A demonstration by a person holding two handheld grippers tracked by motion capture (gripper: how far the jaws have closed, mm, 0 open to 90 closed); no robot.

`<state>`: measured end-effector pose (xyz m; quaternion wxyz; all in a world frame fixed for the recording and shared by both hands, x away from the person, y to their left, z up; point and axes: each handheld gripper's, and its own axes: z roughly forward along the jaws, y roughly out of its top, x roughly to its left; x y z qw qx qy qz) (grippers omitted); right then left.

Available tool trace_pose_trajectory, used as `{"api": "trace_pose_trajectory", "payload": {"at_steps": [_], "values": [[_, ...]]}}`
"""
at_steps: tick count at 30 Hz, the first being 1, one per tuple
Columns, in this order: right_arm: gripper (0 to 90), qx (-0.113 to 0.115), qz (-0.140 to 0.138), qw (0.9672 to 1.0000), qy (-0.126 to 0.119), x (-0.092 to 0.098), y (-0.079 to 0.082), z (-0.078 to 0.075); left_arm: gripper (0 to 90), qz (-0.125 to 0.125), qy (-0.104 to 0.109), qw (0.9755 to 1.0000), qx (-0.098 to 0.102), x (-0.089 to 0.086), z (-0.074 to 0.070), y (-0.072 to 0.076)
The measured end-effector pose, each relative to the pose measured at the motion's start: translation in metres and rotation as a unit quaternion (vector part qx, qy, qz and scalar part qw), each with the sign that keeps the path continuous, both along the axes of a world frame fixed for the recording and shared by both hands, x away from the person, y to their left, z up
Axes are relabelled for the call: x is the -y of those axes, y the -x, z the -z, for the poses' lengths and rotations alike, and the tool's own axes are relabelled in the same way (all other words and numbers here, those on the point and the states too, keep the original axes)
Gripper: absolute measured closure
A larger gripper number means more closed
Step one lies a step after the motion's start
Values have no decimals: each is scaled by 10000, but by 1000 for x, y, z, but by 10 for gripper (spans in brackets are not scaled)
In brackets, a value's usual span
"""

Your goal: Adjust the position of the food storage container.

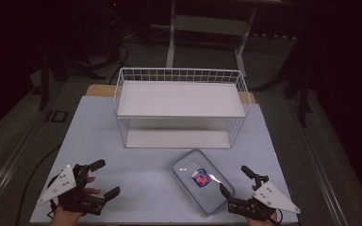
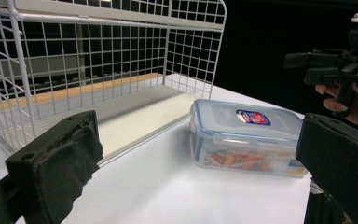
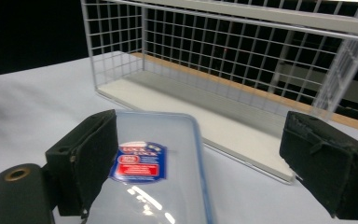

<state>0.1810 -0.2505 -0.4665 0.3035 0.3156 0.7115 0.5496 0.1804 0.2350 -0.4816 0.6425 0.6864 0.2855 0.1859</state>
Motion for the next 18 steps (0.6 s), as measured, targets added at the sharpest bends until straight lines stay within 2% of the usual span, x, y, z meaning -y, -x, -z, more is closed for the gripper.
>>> {"api": "trace_pose_trajectory", "payload": {"at_steps": [3,4,5,7,10,11,12,13,15,16,17,18], "values": [[112,-67,-232,9996,-114,-4,3,-3,0,-14,-5,10000,24,-1,-1,1],[112,-159,-313,9993,-124,-7,4,-3,0,-17,-1,10000,29,0,-2,2],[112,-159,-313,9993,-124,-7,4,-3,0,-17,-1,10000,29,0,-2,2],[143,-317,-508,9979,-258,-13,9,-3,0,-12,-5,10000,60,0,-3,3],[145,-439,-664,9967,-177,-18,13,-3,0,-16,-10,10000,61,0,-3,2],[181,-500,-688,9963,-103,-22,16,-2,0,-13,3,10000,49,0,-3,2],[334,-767,-807,9938,39,-29,22,1,0,-15,3,10000,55,0,-3,2],[402,-886,-854,9923,124,-32,24,3,0,-11,5,10000,57,0,-3,2],[512,-1074,-952,9894,240,-38,27,7,0,-6,10,10000,56,0,-3,2],[512,-1074,-952,9894,240,-38,27,7,0,-6,10,10000,56,0,-3,2],[618,-1274,-1006,9861,342,-45,31,12,0,3,16,10000,56,0,-3,2],[657,-1336,-1066,9847,346,-46,32,13,0,6,6,10000,58,0,-3,2]]}}
